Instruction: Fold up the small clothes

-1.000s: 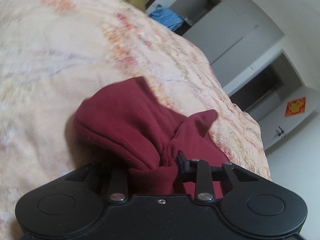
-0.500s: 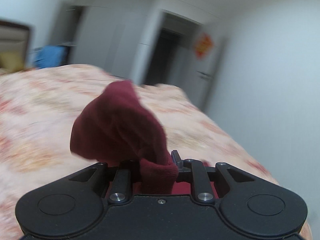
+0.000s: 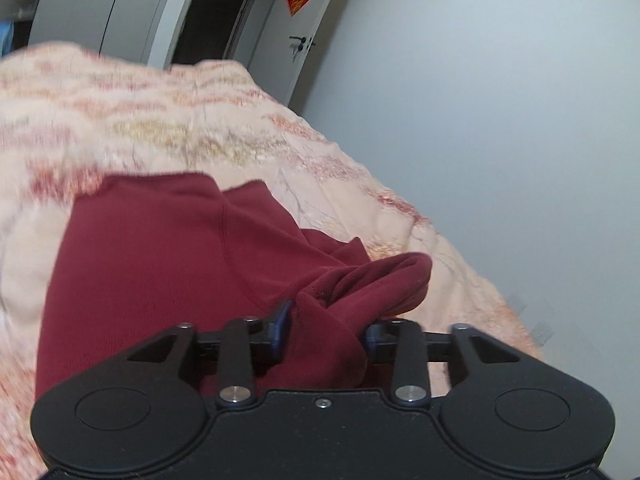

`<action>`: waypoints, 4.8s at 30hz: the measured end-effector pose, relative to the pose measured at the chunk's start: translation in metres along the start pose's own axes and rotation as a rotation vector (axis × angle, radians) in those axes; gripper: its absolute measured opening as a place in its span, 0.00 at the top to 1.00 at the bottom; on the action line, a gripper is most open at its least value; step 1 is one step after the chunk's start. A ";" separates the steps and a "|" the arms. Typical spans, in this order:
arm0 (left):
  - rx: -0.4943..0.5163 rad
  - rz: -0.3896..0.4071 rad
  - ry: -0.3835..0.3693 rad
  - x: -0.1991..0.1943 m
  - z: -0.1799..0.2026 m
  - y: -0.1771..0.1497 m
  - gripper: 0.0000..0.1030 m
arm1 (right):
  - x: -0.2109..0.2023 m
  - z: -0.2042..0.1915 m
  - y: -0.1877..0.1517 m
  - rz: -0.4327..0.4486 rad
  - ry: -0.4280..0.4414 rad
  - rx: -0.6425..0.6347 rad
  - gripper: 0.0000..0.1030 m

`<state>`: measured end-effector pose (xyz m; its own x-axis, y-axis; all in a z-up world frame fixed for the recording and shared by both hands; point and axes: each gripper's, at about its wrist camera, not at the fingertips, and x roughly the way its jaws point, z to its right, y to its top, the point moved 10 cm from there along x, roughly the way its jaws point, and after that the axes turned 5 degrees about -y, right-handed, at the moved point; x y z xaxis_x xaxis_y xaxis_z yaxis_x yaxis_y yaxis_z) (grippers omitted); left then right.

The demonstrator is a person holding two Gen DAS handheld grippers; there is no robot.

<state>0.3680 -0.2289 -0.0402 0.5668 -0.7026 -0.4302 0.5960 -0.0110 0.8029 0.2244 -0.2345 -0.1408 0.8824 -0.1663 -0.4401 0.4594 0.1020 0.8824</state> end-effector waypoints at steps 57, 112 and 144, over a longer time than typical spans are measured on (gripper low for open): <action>-0.266 0.091 0.398 -0.092 -0.123 -0.057 0.01 | 0.028 0.056 0.056 0.085 -0.161 0.073 0.00; -0.246 0.082 0.404 -0.090 -0.123 -0.060 0.00 | 0.096 0.050 0.090 -0.001 0.109 0.318 0.37; -0.232 0.011 0.254 -0.039 -0.096 -0.042 0.01 | 0.128 0.110 0.085 -0.008 0.037 0.424 0.56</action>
<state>0.3759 -0.1323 -0.0964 0.6801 -0.5022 -0.5342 0.6859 0.1785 0.7055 0.3646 -0.3552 -0.1040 0.8853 -0.1298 -0.4466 0.3909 -0.3125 0.8658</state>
